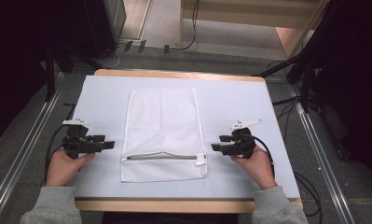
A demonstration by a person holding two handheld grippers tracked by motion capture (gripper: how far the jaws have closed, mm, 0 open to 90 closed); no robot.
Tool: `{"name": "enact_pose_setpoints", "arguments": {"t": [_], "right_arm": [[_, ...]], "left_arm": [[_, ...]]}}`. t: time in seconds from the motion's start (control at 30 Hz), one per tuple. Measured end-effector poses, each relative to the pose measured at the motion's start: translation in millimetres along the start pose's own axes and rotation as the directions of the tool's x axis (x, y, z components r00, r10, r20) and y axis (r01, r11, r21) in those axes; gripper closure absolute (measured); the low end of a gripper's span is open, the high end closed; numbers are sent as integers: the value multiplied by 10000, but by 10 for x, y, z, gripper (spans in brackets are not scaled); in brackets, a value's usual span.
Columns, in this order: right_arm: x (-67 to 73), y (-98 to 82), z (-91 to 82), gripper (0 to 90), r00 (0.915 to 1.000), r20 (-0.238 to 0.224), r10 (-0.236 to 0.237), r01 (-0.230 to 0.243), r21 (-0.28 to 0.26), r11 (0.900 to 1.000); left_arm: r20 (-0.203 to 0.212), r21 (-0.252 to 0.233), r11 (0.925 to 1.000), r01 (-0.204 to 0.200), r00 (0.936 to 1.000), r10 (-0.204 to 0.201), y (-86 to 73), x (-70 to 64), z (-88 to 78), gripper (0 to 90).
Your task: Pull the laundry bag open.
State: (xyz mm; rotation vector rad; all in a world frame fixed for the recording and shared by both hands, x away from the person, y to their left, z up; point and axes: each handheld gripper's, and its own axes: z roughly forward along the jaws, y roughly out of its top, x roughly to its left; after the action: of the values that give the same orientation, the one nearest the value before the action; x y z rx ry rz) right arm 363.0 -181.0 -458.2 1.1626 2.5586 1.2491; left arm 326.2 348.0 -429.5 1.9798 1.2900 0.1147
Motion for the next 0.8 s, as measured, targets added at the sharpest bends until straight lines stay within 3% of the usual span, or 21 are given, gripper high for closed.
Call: {"name": "enact_pose_setpoints", "arguments": {"t": [0.4,0.63,0.8], "right_arm": [[-228,-119,-170,382,9950,858,516,-495,-263,9984],[-316,-175,-230,380,9907,1122,773,-737,-365,9966],[-322,-198,-203,378,9904,1169,737,-715,-228,9972]], "left_arm": [[-426,-218,9997,76,9991,-85,3,164,-54,352],[-879,-86,9999,87,9961,-94,27,207,1,352],[-874,-26,9999,115,9961,-117,53,202,45,342]]}}
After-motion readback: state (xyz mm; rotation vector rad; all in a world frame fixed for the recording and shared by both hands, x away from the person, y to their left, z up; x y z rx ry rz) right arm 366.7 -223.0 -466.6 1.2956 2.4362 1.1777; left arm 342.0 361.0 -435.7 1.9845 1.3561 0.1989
